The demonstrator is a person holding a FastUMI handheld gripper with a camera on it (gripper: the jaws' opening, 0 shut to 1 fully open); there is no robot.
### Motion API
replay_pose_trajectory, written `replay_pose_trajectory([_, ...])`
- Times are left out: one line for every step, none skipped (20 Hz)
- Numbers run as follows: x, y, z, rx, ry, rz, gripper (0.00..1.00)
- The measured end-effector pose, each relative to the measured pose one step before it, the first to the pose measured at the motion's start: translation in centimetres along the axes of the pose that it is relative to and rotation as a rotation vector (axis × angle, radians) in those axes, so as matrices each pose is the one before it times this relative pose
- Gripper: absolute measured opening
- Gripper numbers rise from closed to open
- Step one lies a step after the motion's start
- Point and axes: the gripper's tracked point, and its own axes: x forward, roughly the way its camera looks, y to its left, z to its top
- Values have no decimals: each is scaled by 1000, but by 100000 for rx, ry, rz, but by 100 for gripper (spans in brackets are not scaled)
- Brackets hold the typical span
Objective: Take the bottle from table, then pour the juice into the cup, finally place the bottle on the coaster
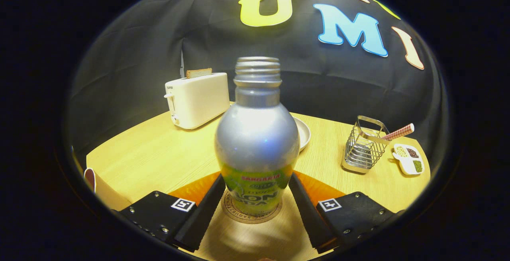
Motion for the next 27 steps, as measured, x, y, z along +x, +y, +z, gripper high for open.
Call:
replay_pose_trajectory([-433,-142,369,-969,-1013,-1026,97])
replay_pose_trajectory([-548,-133,515,-746,-1163,-965,97])
replay_pose_trajectory([-750,-63,444,-307,-1046,-1136,97])
replay_pose_trajectory([-603,-125,500,-42,-1007,-1091,97])
replay_pose_trajectory([-790,-252,316,-85,-614,-1262,97])
replay_pose_trajectory([-844,-302,336,-75,-373,-1612,97])
replay_pose_trajectory([-815,-371,343,167,-412,-1794,97])
replay_pose_trajectory([-871,-378,426,661,-586,-1494,97])
replay_pose_trajectory([-867,-185,319,940,-655,-1106,97])
replay_pose_trajectory([-902,-268,484,546,-716,-1184,97])
replay_pose_trajectory([-1102,-490,399,-385,-895,-1983,97])
replay_pose_trajectory([-1040,-646,507,-575,-1108,-2521,97])
replay_pose_trajectory([-1006,-414,449,379,-1234,-1515,97])
replay_pose_trajectory([-995,-226,573,1297,-1029,-964,97])
replay_pose_trajectory([-1112,-306,391,1583,-1042,-1094,97])
replay_pose_trajectory([-996,-363,504,1547,-826,-1458,97])
replay_pose_trajectory([-1095,-256,442,1544,-903,-1334,97])
replay_pose_trajectory([-974,-171,438,1598,-779,-1046,97])
replay_pose_trajectory([-1208,-162,385,1581,-1081,-1073,97])
replay_pose_trajectory([-1508,-219,536,2230,-1106,-1735,97])
replay_pose_trajectory([-1462,-181,833,2457,-3372,-1441,97])
replay_pose_trajectory([-1417,-249,846,2344,-2900,-2417,97])
replay_pose_trajectory([-1466,-368,373,2033,-2357,-2210,96])
replay_pose_trajectory([-1313,-165,458,1613,-1874,-1637,96])
replay_pose_trajectory([-1258,-224,224,889,-1176,-1024,97])
replay_pose_trajectory([-1041,-318,100,106,-333,-1353,97])
replay_pose_trajectory([-959,-402,43,66,-344,-1681,96])
